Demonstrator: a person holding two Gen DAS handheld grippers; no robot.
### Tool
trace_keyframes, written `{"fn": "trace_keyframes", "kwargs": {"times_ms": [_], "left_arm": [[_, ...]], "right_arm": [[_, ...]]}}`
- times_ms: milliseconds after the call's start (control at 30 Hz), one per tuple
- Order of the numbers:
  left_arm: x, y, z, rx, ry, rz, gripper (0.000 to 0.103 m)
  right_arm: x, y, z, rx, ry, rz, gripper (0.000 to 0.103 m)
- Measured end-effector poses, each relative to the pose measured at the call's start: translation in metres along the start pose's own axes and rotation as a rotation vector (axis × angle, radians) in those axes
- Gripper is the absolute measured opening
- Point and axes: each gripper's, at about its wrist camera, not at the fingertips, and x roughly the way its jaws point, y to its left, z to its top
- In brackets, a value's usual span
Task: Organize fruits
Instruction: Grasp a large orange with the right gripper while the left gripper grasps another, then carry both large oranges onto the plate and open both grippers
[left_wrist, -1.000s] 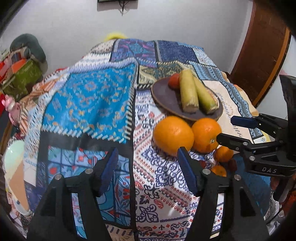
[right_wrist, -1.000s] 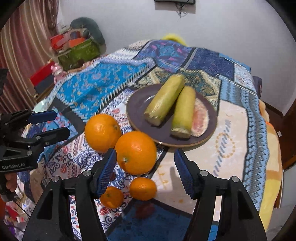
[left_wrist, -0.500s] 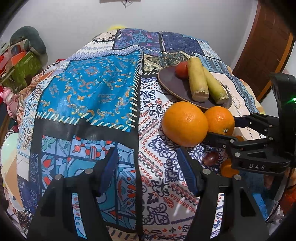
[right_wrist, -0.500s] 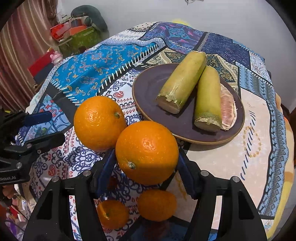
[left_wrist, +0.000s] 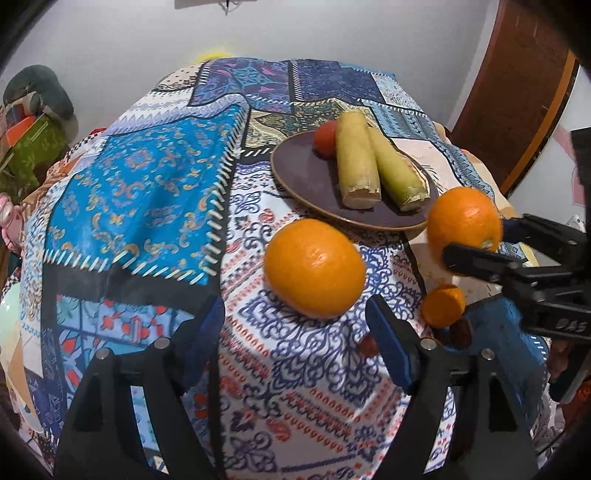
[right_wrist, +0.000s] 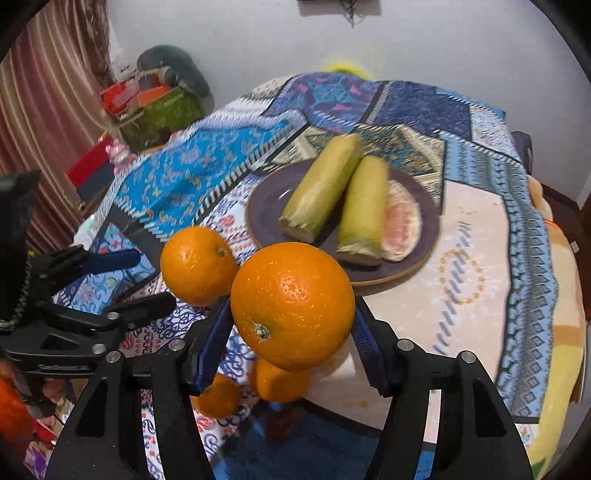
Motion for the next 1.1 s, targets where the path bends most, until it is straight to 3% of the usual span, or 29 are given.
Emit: {"fn": "trace_keyframes", "kwargs": {"times_ms": [367, 500, 833, 1100], "left_arm": [[0.037, -0.008, 0.015, -0.022, 0.045, 0.029, 0.078], [0.035, -0.012, 0.016, -0.014, 0.033, 0.014, 0.068], [0.027, -0.012, 0.015, -0.027, 0.035, 0.022, 0.067], [0.013, -0.006, 0.035, -0.051, -0.029, 0.021, 0.067]], "right_arm": [[-0.018, -0.035, -0.008, 0.030, -0.023, -0.071, 0.060], [-0.020, -0.046, -0.011, 0.051, -0.024, -0.078, 0.060], [-0.023, -0.055, -0.011, 0.075, -0.041, -0.072, 0.060], [-0.023, -0.062, 0.000, 0.068, -0.062, -0.084, 0.060]]}}
